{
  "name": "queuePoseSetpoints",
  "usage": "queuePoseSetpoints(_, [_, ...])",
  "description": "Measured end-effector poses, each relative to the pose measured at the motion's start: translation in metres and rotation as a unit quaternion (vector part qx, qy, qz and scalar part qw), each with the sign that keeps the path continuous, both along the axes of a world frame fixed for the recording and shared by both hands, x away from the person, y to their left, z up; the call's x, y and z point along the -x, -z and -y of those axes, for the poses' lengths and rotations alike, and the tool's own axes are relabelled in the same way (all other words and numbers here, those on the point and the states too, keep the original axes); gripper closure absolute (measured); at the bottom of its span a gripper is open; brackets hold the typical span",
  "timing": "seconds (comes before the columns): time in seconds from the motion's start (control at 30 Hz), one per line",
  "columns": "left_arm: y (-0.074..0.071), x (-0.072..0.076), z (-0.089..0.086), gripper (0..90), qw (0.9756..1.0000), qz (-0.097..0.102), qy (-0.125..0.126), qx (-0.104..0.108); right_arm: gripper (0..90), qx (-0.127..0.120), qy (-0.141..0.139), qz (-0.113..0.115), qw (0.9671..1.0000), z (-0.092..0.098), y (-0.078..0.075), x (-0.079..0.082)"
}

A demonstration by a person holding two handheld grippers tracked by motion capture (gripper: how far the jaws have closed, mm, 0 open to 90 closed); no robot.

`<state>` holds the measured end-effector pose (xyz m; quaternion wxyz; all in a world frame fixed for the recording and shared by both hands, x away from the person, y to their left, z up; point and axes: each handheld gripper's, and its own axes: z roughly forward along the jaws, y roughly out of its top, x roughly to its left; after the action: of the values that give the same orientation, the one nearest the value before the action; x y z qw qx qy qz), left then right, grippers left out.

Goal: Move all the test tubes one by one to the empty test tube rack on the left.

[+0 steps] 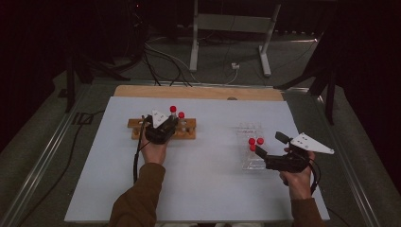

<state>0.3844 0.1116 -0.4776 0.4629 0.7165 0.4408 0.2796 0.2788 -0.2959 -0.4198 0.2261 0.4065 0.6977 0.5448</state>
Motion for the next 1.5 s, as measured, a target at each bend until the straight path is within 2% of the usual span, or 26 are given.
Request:
queuePoseSetpoints(0.7, [0.001, 0.000, 0.001, 70.3, 1.0000, -0.005, 0.002, 0.003, 0.0, 0.001, 0.001, 0.001, 1.0000, 0.000, 0.000, 0.000])
queuePoseSetpoints(0.8, [0.000, 0.000, 0.001, 65.3, 1.0000, -0.008, 0.000, 0.005, 0.0, 0.002, 0.001, 0.001, 1.0000, -0.001, 0.000, 0.000])
queuePoseSetpoints(0.97, [-0.001, 0.001, -0.002, 50.2, 0.9999, -0.015, -0.004, 0.001, 0.0, 0.001, 0.003, 0.000, 1.0000, 0.000, 0.000, 0.000])
queuePoseSetpoints(1.23, [-0.004, 0.006, -0.010, 33.2, 0.9995, -0.025, 0.002, 0.021, 0.0, 0.001, 0.009, -0.006, 0.9999, 0.001, 0.003, -0.002])
queuePoseSetpoints(1.33, [-0.005, 0.010, -0.013, 32.3, 0.9992, -0.023, 0.008, 0.033, 0.3, 0.009, 0.012, -0.007, 0.9999, 0.001, 0.005, -0.002])
queuePoseSetpoints(1.5, [-0.009, 0.018, -0.018, 20.9, 0.9988, -0.016, 0.002, 0.047, 2.9, 0.020, 0.014, -0.009, 0.9997, -0.001, 0.007, -0.002])
